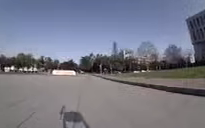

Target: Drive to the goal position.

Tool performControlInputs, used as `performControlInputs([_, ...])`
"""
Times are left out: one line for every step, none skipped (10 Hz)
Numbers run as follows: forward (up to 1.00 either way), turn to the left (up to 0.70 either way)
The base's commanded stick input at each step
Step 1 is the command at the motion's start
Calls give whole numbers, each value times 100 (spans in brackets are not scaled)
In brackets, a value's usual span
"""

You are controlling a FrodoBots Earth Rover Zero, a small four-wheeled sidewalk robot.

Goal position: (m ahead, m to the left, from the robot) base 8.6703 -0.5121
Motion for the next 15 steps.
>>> performControlInputs([100, 3])
performControlInputs([100, 3])
performControlInputs([100, 12])
performControlInputs([100, 38])
performControlInputs([100, 22])
performControlInputs([100, 3])
performControlInputs([100, 3])
performControlInputs([100, 3])
performControlInputs([100, 3])
performControlInputs([100, 3])
performControlInputs([100, 3])
performControlInputs([100, 3])
performControlInputs([100, 3])
performControlInputs([100, 3])
performControlInputs([100, 3])
